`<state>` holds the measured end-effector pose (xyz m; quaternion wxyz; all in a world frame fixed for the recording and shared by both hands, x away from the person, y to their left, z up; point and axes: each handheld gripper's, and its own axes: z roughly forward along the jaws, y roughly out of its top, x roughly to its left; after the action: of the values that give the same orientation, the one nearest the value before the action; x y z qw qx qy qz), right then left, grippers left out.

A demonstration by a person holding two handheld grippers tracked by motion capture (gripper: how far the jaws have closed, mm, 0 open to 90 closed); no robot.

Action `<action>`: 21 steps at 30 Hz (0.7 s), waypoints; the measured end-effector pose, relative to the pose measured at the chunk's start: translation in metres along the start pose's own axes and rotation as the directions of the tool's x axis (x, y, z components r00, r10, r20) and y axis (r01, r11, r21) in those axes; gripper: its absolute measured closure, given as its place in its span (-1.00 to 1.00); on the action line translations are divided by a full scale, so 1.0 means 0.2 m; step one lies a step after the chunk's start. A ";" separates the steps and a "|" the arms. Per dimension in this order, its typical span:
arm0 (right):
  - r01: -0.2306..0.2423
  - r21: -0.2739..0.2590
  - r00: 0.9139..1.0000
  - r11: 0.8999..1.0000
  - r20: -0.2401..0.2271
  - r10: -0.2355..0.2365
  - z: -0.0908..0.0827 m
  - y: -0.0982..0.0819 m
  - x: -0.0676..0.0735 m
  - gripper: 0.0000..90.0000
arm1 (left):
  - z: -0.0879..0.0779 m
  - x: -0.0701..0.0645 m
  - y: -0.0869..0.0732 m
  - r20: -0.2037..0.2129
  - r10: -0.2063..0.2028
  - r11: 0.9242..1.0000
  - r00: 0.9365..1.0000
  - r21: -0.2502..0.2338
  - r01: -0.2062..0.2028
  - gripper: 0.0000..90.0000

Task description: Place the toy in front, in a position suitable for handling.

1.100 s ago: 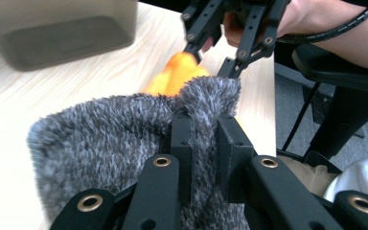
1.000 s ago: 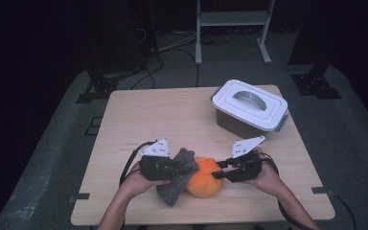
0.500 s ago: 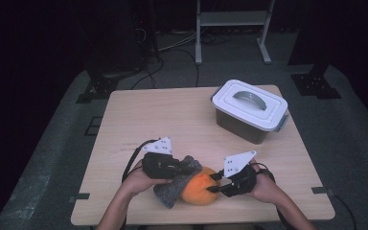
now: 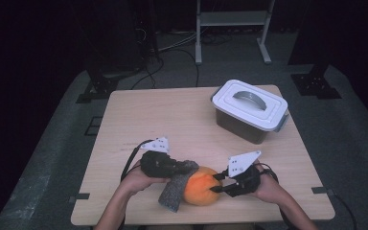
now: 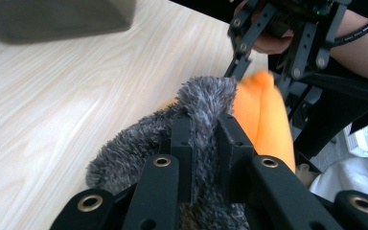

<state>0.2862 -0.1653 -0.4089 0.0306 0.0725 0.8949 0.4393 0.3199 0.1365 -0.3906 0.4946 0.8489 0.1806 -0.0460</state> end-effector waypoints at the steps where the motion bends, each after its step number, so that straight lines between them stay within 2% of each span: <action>1: -0.005 -0.001 1.000 1.000 0.005 0.005 -0.01 -0.01 -0.01 0.38 | -0.01 0.01 -0.01 0.004 -0.012 1.000 1.000 -0.009 0.012 0.76; 4: -0.035 -0.010 0.999 0.999 0.008 0.035 -0.02 -0.02 -0.03 0.38 | -0.02 0.01 -0.04 0.016 -0.033 0.999 0.999 -0.029 0.034 0.76; 10: -0.041 -0.011 0.999 0.999 0.011 0.041 -0.02 -0.02 -0.05 0.36 | -0.03 0.02 -0.07 0.026 -0.040 0.999 0.999 -0.030 0.040 0.76; 15: -0.067 -0.013 0.997 0.998 0.021 0.068 -0.03 -0.03 -0.06 0.37 | -0.05 0.02 -0.10 0.042 -0.059 0.996 0.997 -0.061 0.062 0.76; 18: -0.078 -0.014 0.996 0.997 0.031 0.078 -0.03 -0.03 -0.06 0.37 | -0.06 0.01 -0.07 0.053 -0.047 0.995 0.998 -0.083 0.051 0.76; 19: -0.082 -0.015 0.996 0.997 0.041 0.083 -0.02 -0.02 -0.06 0.37 | -0.06 -0.01 -0.04 0.056 -0.024 0.996 0.998 -0.087 0.029 0.76; 20: -0.082 -0.015 0.996 0.997 0.041 0.083 -0.02 -0.02 -0.06 0.37 | -0.06 -0.01 -0.04 0.056 -0.024 0.996 0.998 -0.087 0.029 0.76; 21: -0.082 -0.018 0.996 0.996 0.043 0.082 -0.01 0.00 -0.06 0.38 | -0.04 -0.03 0.01 0.068 0.001 0.996 0.998 -0.084 0.005 0.76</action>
<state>0.2979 -0.1689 -0.4082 0.0326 0.1185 0.8867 0.4457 0.3144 0.1409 -0.3829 0.5356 0.8252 0.1660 -0.0679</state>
